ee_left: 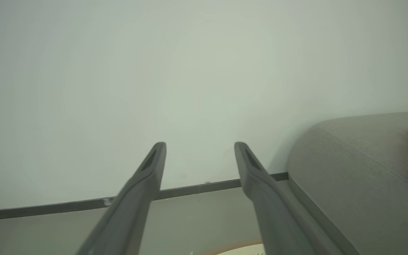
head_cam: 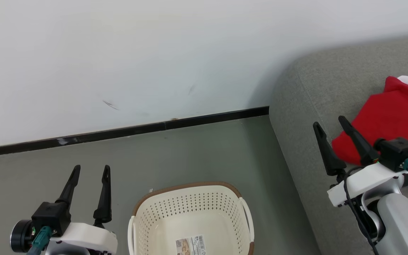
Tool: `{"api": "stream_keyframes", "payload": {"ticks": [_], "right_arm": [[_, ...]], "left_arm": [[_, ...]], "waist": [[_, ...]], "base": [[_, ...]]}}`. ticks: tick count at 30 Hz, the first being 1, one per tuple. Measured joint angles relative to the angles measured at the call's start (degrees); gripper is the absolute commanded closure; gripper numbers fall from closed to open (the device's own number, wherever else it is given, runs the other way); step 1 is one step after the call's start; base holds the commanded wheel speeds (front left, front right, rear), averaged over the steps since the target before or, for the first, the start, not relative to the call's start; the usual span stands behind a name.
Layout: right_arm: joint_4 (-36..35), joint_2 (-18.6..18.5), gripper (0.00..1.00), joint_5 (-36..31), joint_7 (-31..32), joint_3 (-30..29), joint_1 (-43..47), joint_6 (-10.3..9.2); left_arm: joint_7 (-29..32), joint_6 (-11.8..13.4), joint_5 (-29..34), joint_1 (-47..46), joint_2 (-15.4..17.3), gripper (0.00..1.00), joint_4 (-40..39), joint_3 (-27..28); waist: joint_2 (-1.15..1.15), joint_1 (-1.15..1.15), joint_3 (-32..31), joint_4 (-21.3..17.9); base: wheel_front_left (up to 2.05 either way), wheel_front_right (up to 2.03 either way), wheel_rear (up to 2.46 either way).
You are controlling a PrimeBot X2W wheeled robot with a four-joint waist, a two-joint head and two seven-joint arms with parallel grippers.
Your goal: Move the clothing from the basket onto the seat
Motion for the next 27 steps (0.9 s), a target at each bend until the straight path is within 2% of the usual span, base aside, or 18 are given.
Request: {"api": "stream_keyframes", "payload": {"ticks": [19, 27], "right_arm": [[-2.1, 5.2, 0.0, -4.7, 0.0, -0.4, 8.2, 0.0], [-2.9, 6.6, 0.0, -5.8, 0.0, -1.8, 12.0, 0.0]], "left_arm": [[0.0, 1.0, 2.5, 2.8, -2.6, 0.0, 2.9, 1.5], [0.0, 1.5, 5.2, 3.1, -2.4, 0.0, 4.3, 1.1]], "waist": [[0.0, 0.0, -5.2, 4.6], [0.0, 0.0, -6.4, 6.3]], "base": [[0.0, 0.0, 0.0], [0.0, 0.0, 0.0]]}}
